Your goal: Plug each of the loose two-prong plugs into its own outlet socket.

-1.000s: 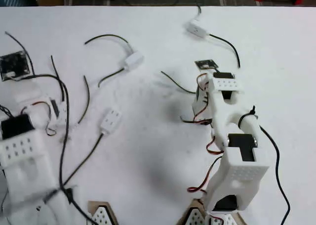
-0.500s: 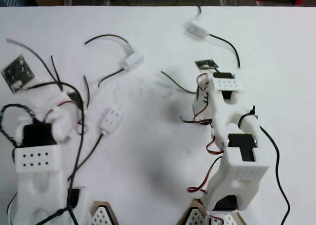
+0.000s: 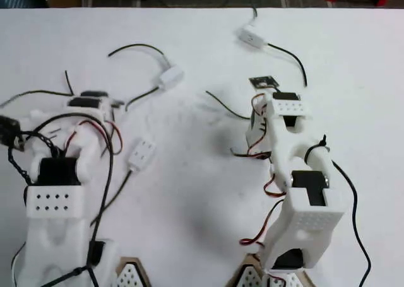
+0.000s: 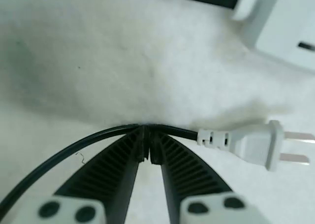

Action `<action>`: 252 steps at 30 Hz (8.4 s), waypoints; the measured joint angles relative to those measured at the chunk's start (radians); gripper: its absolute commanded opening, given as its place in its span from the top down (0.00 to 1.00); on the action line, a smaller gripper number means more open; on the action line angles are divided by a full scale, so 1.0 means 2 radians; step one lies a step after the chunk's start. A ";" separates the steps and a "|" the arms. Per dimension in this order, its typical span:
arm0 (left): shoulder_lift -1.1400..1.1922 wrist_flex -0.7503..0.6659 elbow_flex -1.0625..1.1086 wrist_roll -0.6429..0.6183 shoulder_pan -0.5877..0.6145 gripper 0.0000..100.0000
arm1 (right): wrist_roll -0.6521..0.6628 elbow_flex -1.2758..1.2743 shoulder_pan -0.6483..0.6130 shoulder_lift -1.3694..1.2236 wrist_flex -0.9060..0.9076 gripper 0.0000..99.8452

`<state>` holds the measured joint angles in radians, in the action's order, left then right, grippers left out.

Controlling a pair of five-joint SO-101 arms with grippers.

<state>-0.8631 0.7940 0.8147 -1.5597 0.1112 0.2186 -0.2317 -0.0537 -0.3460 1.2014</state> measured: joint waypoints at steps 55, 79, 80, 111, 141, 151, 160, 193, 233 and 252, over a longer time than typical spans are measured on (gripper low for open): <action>-0.478 -0.135 0.253 -0.094 -0.111 0.97 | 0.101 0.297 -0.419 0.352 0.259 0.98; -0.476 -0.104 0.254 -0.062 -0.224 0.97 | 0.165 0.305 -0.367 0.331 0.190 0.98; -0.476 -0.104 0.255 -0.051 -0.228 0.97 | 0.165 0.311 -0.365 0.319 0.189 0.98; -0.477 -0.115 0.263 -0.025 -0.203 0.97 | 0.145 0.324 -0.349 0.369 0.263 0.98; -0.484 -0.119 0.266 -0.019 -0.204 0.97 | 0.160 0.460 -0.287 0.133 0.263 0.98; -0.483 -0.119 0.267 -0.021 -0.185 0.97 | 0.178 0.405 -0.276 0.203 0.264 0.98; -0.478 -0.119 0.267 0.018 -0.154 0.97 | 0.189 0.275 -0.161 0.296 0.264 0.98; 0.327 0.209 -0.211 0.182 -0.057 0.97 | 0.189 -0.206 -0.025 0.298 0.077 0.98; 0.362 0.252 -0.233 0.051 -0.091 0.97 | 0.066 -0.356 -0.041 0.298 -0.178 0.98; 0.453 0.245 -0.260 0.068 -0.124 0.98 | 0.065 -0.356 -0.041 0.298 -0.180 0.98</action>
<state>0.0422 1.2850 0.2946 -1.4246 -0.1373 0.3491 -0.9436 -0.1350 0.2493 0.8424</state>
